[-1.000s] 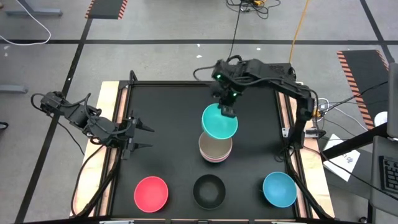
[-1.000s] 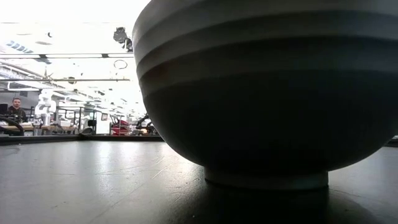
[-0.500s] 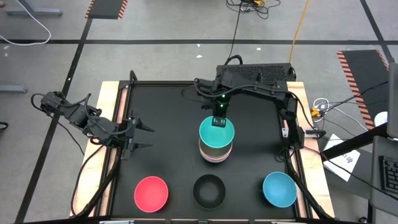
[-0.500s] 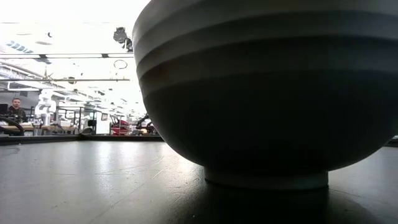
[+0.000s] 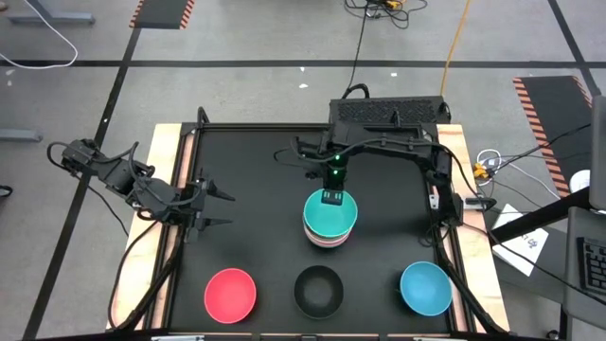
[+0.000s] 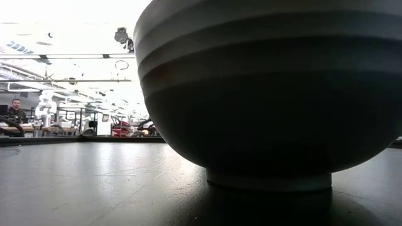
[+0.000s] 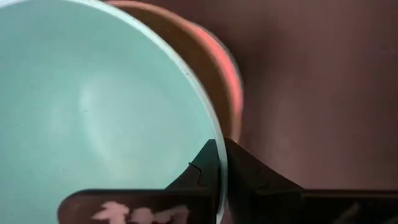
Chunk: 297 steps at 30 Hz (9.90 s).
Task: Nest bowls inside each other
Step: Stack the light blue bowl on top of the gray bowl, then stack the red bowl on top of the light blue bowl
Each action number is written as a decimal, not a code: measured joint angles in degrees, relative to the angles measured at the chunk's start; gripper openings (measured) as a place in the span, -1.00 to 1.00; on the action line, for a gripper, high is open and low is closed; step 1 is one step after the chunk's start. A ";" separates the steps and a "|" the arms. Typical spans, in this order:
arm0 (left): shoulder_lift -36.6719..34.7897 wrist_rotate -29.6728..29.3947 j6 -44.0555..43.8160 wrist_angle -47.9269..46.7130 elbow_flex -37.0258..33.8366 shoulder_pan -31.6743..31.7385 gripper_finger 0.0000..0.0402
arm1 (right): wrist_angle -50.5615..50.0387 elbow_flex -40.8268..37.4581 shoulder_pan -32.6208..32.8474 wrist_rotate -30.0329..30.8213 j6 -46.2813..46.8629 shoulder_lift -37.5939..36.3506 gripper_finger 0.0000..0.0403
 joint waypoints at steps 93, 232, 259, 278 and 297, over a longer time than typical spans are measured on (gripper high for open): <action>-2.62 9.60 -9.92 9.08 -12.61 -1.41 0.28 | 83.48 -75.05 24.32 22.97 3.84 -60.06 0.05; 25.14 13.27 -27.11 7.74 2.34 6.79 -0.98 | 88.18 -99.84 -10.54 -12.07 9.71 -98.33 0.05; 69.05 21.42 -6.46 -38.40 73.33 27.06 -0.98 | 84.93 -99.80 -10.54 -11.91 9.72 -98.34 0.05; 74.92 25.20 -3.01 -39.44 73.62 29.71 -0.98 | 83.92 -99.80 -10.56 -11.86 8.68 -98.35 0.05; 80.32 23.45 0.94 -35.94 73.64 31.10 -0.98 | 81.87 -99.82 -10.54 -11.96 8.47 -98.25 0.05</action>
